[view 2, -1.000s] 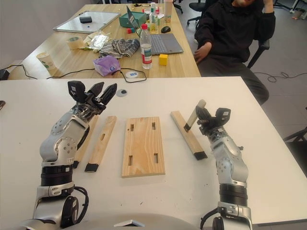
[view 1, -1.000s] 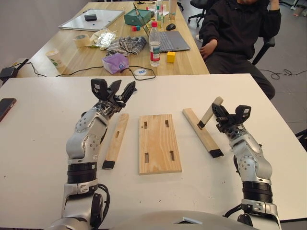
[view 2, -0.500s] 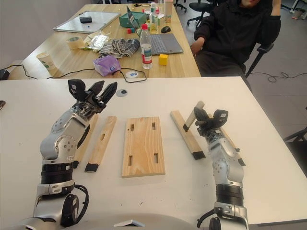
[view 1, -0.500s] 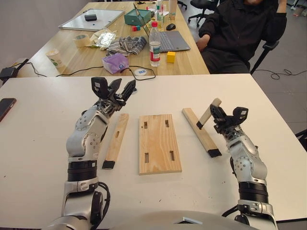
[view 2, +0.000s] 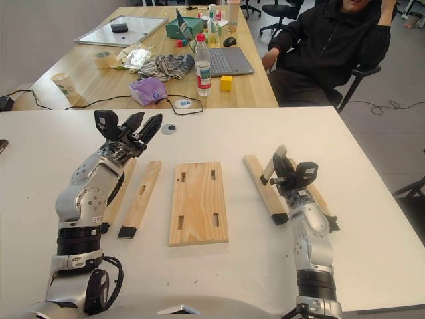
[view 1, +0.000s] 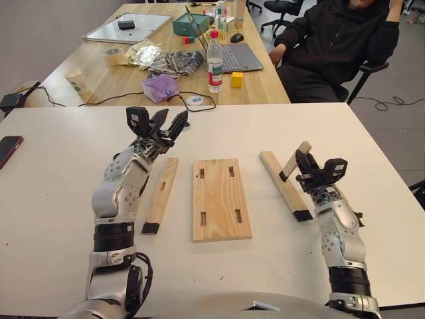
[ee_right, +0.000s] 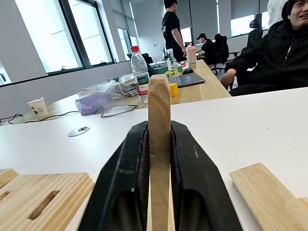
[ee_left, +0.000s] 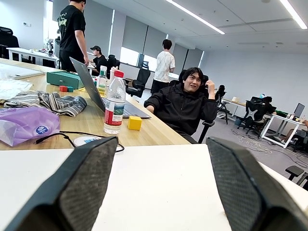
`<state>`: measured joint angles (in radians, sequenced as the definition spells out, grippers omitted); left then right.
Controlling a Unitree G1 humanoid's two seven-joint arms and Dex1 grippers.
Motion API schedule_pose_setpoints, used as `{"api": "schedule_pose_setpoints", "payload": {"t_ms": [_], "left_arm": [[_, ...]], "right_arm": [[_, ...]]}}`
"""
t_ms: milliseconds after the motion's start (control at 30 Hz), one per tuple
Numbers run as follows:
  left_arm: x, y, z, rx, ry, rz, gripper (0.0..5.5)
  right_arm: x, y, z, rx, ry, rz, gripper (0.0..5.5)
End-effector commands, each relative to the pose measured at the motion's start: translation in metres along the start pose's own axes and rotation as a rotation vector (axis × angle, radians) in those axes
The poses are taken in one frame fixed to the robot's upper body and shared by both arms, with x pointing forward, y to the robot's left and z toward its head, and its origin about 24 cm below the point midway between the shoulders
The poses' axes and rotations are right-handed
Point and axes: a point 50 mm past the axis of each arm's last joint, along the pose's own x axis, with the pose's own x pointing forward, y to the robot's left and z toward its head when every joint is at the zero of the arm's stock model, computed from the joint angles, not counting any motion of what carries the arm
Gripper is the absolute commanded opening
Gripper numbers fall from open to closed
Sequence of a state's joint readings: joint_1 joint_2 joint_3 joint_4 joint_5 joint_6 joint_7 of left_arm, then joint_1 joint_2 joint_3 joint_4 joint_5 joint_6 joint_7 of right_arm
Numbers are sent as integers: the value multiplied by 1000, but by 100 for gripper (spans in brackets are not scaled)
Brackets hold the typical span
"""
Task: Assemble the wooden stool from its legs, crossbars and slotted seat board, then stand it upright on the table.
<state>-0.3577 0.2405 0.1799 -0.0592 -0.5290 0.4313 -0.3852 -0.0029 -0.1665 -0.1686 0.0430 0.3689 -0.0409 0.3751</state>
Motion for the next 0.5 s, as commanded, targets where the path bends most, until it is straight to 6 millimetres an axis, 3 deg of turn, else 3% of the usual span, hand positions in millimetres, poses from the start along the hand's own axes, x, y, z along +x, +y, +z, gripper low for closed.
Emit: {"api": "schedule_pose_setpoints", "payload": {"t_ms": [33, 367, 500], "left_arm": [[2, -1, 4, 20, 4, -10, 336], [3, -1, 5, 22, 0, -8, 336], [4, -1, 7, 24, -4, -11, 336]], "right_arm": [[-22, -7, -29, -62, 150, -57, 40], [-49, -8, -65, -122, 316, -91, 40], [-69, -11, -78, -131, 358, -116, 40]]}}
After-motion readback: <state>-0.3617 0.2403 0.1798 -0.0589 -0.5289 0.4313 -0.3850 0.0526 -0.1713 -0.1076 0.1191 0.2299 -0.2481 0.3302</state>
